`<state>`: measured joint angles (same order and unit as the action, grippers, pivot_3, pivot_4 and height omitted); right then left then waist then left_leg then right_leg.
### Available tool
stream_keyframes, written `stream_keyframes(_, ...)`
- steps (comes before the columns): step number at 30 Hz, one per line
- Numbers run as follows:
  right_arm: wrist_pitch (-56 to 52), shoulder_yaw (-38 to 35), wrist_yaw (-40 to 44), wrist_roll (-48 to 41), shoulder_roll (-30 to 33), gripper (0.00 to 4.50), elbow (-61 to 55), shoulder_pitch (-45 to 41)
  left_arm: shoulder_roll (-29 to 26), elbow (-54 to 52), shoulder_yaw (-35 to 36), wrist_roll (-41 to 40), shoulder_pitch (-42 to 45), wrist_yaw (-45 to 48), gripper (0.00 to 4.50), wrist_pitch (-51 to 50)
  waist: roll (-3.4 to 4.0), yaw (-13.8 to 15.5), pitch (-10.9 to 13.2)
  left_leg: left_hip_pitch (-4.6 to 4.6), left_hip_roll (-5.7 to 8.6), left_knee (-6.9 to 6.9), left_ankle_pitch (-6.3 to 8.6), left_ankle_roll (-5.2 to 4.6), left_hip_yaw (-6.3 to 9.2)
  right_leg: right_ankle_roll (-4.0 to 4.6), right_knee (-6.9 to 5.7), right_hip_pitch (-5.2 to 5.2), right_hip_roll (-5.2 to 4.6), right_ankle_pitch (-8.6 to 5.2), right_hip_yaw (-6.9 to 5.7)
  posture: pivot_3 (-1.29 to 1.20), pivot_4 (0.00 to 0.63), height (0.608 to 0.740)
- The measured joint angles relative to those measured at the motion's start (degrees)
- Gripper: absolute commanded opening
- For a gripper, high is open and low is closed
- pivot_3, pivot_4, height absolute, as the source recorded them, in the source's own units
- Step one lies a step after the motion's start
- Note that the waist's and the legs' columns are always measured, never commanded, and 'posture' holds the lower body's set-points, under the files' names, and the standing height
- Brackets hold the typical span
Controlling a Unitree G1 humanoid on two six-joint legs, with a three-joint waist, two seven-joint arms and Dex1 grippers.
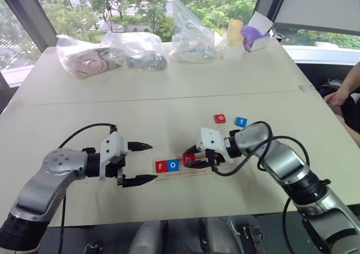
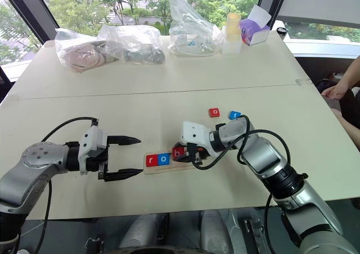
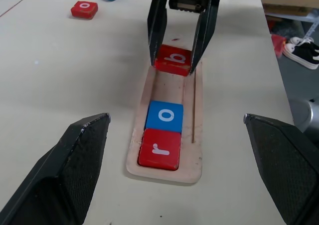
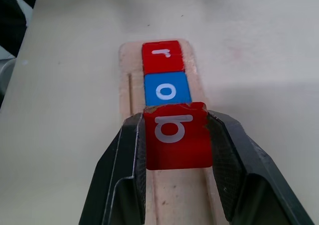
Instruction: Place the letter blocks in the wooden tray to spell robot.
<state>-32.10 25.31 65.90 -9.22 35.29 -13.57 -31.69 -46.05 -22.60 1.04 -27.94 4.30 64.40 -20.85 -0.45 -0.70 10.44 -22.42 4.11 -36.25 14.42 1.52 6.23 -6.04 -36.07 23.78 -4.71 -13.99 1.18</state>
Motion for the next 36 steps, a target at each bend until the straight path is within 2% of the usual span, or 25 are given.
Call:
stream_keyframes(10, -0.2, 1.4, 0.4, 0.9, -0.6, 1.17, 1.4, 0.0, 0.0, -1.2, 0.0, -0.2, 2.6, -1.8, 4.5, -2.5, 0.0, 0.0, 0.0, 0.0, 0.01, -0.01, 0.0, 0.0, -0.01, -0.01, -0.01, -0.01, 0.07, 0.01, -0.02, 0.0, 0.15, 0.74)
stream_keyframes(36, 2.2, 3.0, 0.3, 2.3, -3.9, 1.17, 6.9, -0.5, -1.2, -5.2, 0.5, -2.6, 1.1, -3.9, 4.5, -6.2, 0.0, -0.1, 0.0, 0.01, 0.01, 0.0, 0.0, 0.0, 0.0, 0.0, -0.03, 0.01, 0.1, 0.01, -0.02, 0.0, 0.15, 0.74)
